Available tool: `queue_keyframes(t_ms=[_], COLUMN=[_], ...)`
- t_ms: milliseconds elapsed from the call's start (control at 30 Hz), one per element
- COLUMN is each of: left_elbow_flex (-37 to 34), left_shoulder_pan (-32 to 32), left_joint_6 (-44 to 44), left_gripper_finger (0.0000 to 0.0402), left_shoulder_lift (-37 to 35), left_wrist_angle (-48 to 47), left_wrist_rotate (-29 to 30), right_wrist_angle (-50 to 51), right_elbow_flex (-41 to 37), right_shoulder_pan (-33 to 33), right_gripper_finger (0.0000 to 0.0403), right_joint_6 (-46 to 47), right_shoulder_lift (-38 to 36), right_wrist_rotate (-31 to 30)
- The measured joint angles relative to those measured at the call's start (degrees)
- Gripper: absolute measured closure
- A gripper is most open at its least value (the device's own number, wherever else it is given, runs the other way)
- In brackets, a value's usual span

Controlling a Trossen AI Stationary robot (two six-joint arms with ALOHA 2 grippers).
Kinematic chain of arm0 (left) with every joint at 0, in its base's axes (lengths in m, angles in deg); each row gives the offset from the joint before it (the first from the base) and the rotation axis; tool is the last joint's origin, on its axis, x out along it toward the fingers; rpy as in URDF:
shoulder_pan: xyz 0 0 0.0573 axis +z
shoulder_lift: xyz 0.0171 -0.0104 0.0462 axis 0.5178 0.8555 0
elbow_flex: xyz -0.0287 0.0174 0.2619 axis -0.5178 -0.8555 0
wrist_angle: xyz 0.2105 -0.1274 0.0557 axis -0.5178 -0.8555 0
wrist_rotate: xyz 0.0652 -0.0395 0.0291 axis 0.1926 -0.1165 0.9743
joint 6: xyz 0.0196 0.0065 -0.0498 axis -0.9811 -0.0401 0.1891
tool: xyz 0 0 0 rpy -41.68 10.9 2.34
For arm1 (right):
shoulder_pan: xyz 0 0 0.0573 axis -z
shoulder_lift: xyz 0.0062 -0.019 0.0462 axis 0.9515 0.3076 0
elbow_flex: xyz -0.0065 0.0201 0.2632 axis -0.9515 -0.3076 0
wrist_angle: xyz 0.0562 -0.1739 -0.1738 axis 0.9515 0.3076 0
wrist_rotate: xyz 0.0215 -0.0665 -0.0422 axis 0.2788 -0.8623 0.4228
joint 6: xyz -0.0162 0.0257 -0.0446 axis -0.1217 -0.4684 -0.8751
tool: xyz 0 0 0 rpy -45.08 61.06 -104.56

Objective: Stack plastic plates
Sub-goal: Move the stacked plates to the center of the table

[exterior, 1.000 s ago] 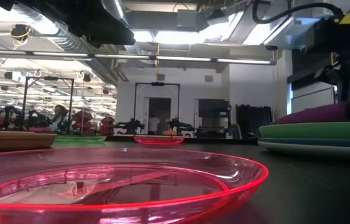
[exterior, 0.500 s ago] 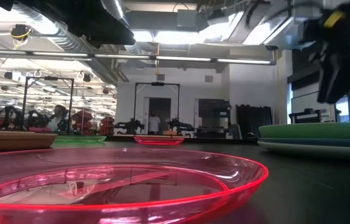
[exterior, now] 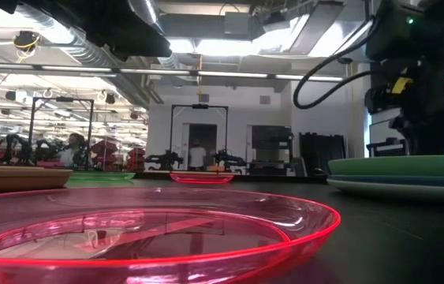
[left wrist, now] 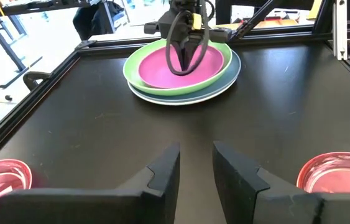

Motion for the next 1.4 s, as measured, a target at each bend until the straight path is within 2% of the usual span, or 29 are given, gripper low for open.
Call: queue_keyframes(t_ms=[200,467,867,1400], left_elbow_flex=[0.00,0.00,0.00,0.00], left_shoulder_pan=[0.00,0.00,0.01,0.00], left_joint_6=[0.00,0.00,-0.02,0.00], left_gripper_finger=[0.0314,0.0314,0.0314,0.0314], left_shoulder_lift=[0.00,0.00,0.00,0.00], left_wrist_angle=[-0.01,-0.02,-0.01,-0.01], left_wrist_rotate=[0.00,0.02,0.02,0.04], right_wrist_angle=[-5.61,-11.70,-33.38,-43.83], right_elbow_flex=[-2.50,-3.20,-1.84,7.42], right_shoulder_pan=[2.58,2.54,2.54,9.49], right_gripper_finger=[0.0400,0.0401,0.0401,0.0401], right_joint_6=[-2.37,-4.47,-11.68,-18.50], right_shoulder_lift=[-0.22,1.12,13.60,27.55], right_wrist_rotate=[3.01,3.91,4.63,7.38])
